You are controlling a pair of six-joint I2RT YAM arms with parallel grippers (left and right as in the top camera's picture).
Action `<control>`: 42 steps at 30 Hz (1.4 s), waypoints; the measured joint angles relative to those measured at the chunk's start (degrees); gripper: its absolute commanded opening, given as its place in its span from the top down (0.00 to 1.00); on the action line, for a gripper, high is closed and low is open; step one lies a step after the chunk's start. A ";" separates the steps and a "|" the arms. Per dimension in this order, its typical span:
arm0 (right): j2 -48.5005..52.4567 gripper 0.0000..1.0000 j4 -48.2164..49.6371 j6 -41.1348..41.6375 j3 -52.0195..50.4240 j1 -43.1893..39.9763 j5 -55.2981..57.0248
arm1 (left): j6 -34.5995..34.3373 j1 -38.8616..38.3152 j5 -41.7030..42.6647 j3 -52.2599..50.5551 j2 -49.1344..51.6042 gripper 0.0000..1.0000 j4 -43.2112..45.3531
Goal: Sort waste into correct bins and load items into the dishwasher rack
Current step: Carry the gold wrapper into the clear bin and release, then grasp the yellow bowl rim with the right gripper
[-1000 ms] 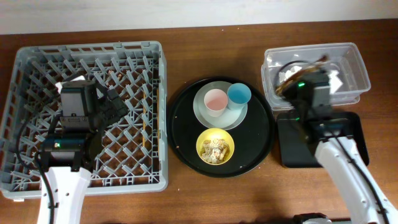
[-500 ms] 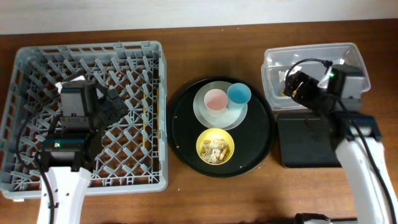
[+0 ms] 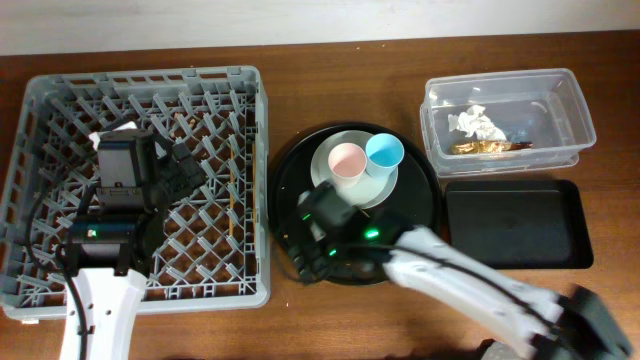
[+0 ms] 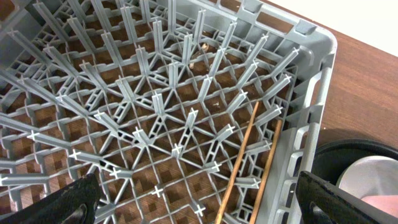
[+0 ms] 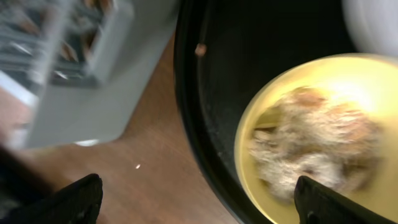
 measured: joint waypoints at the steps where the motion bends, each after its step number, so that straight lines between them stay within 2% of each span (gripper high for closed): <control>1: 3.48 0.01 1.31 0.63 -0.02 2.36 2.45 | 0.00 0.00 -0.02 0.00 0.00 0.01 0.00; 5: 8.15 0.00 4.68 1.62 -0.11 3.13 8.57 | 0.00 0.00 0.00 0.00 0.00 0.01 0.02; 7: 8.50 0.23 4.83 1.84 -0.11 3.13 9.94 | 0.00 0.00 0.00 0.00 0.00 0.01 0.00; 9: 8.50 0.61 5.14 1.86 -0.11 3.13 11.45 | 0.00 0.00 0.00 0.00 0.00 0.01 0.02; 10: 8.50 0.69 5.16 2.03 -0.13 3.13 12.28 | 0.00 0.00 0.00 0.00 0.00 0.01 0.00; 11: 8.50 0.72 5.18 2.25 -0.11 3.13 13.49 | 0.00 0.00 0.00 0.00 0.00 0.01 0.00; 15: 8.50 0.67 5.51 2.10 -0.11 3.13 15.52 | 0.00 0.00 0.00 0.00 0.00 0.01 0.02; 19: 8.68 0.67 5.53 2.03 -0.11 3.13 14.71 | 0.00 0.00 0.00 0.00 0.00 0.01 0.00; 21: 9.81 0.74 5.55 2.03 -0.11 3.13 13.92 | 0.00 0.00 0.00 0.00 0.00 0.01 0.00; 23: 11.39 0.85 5.55 2.05 -0.13 3.13 13.66 | 0.00 0.00 0.00 0.00 0.00 0.01 0.02; 27: 12.11 0.90 5.46 2.03 -0.13 3.13 13.49 | 0.00 0.00 0.00 0.00 0.00 0.01 0.02; 29: 12.11 0.96 4.92 1.99 -0.13 3.13 13.44 | 0.00 0.00 0.00 0.00 0.00 0.01 0.00; 37: 12.09 0.96 3.04 1.62 -0.04 3.13 13.94 | 0.00 0.00 0.00 0.00 0.00 0.01 0.02; 42: 10.62 0.96 -4.02 1.14 2.12 3.13 15.47 | 0.00 0.00 0.00 0.00 0.00 0.01 0.02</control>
